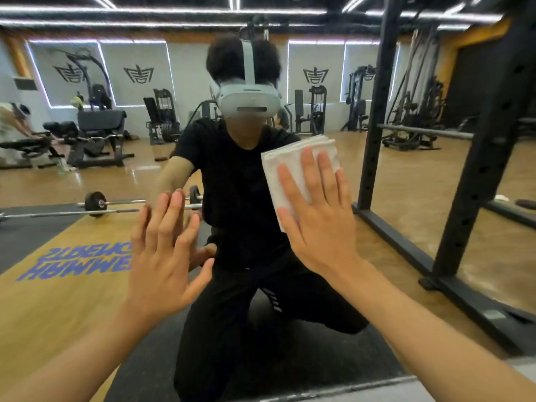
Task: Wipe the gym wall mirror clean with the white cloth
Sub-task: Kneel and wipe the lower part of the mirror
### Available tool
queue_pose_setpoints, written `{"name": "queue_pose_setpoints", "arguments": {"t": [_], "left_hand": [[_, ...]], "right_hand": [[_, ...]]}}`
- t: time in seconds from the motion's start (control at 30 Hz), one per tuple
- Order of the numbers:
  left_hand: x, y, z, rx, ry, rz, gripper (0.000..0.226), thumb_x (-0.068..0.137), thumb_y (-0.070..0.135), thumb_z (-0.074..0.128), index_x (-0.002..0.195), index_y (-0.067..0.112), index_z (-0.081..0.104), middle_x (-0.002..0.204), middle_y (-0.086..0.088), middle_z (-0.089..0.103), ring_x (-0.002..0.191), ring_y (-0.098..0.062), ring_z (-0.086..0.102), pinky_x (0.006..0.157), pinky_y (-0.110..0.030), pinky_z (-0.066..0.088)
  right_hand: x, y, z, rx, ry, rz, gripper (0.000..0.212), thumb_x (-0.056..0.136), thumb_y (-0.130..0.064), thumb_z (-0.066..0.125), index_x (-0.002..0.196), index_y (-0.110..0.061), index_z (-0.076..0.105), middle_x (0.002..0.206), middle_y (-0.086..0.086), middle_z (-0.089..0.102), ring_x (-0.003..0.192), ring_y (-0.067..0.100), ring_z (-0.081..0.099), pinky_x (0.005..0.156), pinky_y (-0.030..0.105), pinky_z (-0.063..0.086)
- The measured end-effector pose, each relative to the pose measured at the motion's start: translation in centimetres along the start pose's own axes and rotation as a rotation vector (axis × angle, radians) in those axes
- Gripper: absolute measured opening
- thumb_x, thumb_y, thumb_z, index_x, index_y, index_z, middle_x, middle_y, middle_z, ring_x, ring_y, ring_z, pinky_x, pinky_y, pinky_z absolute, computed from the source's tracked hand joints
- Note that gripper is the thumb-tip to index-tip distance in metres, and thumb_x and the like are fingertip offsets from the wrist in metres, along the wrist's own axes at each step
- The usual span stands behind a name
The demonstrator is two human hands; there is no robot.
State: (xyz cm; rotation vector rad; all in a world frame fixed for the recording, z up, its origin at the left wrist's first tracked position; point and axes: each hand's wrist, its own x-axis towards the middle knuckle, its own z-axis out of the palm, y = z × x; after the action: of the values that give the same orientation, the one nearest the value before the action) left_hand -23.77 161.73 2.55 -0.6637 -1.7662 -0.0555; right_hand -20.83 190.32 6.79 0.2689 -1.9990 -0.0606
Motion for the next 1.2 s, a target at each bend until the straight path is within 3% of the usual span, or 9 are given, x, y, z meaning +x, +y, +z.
{"name": "queue_pose_setpoints", "arguments": {"t": [0.17, 0.27, 0.43, 0.6, 0.77, 0.93, 1.2], "left_hand": [[2.1, 3.7, 0.3, -0.133, 0.099, -0.038, 0.06, 0.092, 0.035, 0.063, 0.14, 0.004, 0.046, 0.163, -0.026, 0.026, 0.161, -0.035, 0.018, 0.13, -0.055, 0.015], [5.2, 6.4, 0.9, -0.16, 0.114, 0.013, 0.068, 0.091, 0.032, 0.063, 0.148, 0.002, 0.041, 0.165, -0.023, 0.026, 0.162, -0.031, 0.016, 0.131, -0.052, 0.015], [6.3, 7.5, 2.8, 0.088, 0.018, 0.082, 0.08, 0.095, 0.047, 0.056, 0.163, 0.01, 0.036, 0.173, -0.017, 0.022, 0.162, -0.033, 0.017, 0.131, -0.053, 0.013], [5.9, 7.1, 3.9, 0.214, 0.039, 0.123, 0.087, 0.093, 0.057, 0.057, 0.164, 0.013, 0.035, 0.173, -0.019, 0.023, 0.161, -0.038, 0.021, 0.13, -0.056, 0.014], [5.8, 7.5, 4.5, 0.208, 0.066, 0.114, 0.088, 0.094, 0.057, 0.056, 0.166, 0.013, 0.031, 0.173, -0.019, 0.02, 0.161, -0.038, 0.017, 0.129, -0.059, 0.016], [5.8, 7.7, 4.7, 0.219, 0.05, 0.119, 0.092, 0.092, 0.057, 0.058, 0.167, 0.013, 0.028, 0.175, -0.018, 0.015, 0.162, -0.039, 0.014, 0.13, -0.058, 0.012], [5.8, 7.5, 4.1, 0.225, 0.006, 0.101, 0.087, 0.094, 0.058, 0.058, 0.163, 0.012, 0.035, 0.174, -0.02, 0.019, 0.16, -0.04, 0.02, 0.13, -0.058, 0.014]], "right_hand": [[2.2, 1.7, -1.8, -0.018, -0.027, -0.08, 0.061, 0.112, -0.047, 0.027, 0.169, -0.026, 0.015, 0.176, 0.01, 0.002, 0.163, 0.028, -0.002, 0.131, 0.049, 0.002], [6.3, 1.9, -2.9, 0.018, 0.066, 0.016, 0.063, 0.112, -0.047, 0.032, 0.168, -0.024, 0.014, 0.176, 0.013, 0.003, 0.163, 0.03, -0.001, 0.131, 0.052, 0.003], [6.8, 2.6, -2.5, 0.017, 0.138, -0.071, 0.062, 0.111, -0.049, 0.035, 0.167, -0.026, 0.019, 0.175, 0.014, 0.012, 0.163, 0.032, 0.006, 0.131, 0.053, 0.008], [4.0, 11.5, -3.4, -0.071, 0.139, -0.162, 0.063, 0.11, -0.051, 0.038, 0.166, -0.027, 0.024, 0.172, 0.016, 0.02, 0.161, 0.035, 0.014, 0.129, 0.055, 0.017], [-1.5, 21.1, -5.0, -0.139, 0.048, 0.056, 0.065, 0.111, -0.051, 0.026, 0.169, -0.025, 0.009, 0.174, 0.02, 0.007, 0.162, 0.034, 0.0, 0.13, 0.056, 0.008], [0.5, 14.9, -3.5, -0.026, 0.167, 0.395, 0.064, 0.113, -0.046, 0.015, 0.168, -0.013, 0.014, 0.173, 0.026, 0.004, 0.16, 0.043, -0.001, 0.129, 0.06, 0.004], [10.4, 0.8, -3.5, 0.027, 0.161, -0.109, 0.057, 0.112, -0.042, 0.035, 0.166, -0.026, 0.026, 0.174, 0.015, 0.017, 0.161, 0.038, 0.011, 0.131, 0.055, 0.004]]}}
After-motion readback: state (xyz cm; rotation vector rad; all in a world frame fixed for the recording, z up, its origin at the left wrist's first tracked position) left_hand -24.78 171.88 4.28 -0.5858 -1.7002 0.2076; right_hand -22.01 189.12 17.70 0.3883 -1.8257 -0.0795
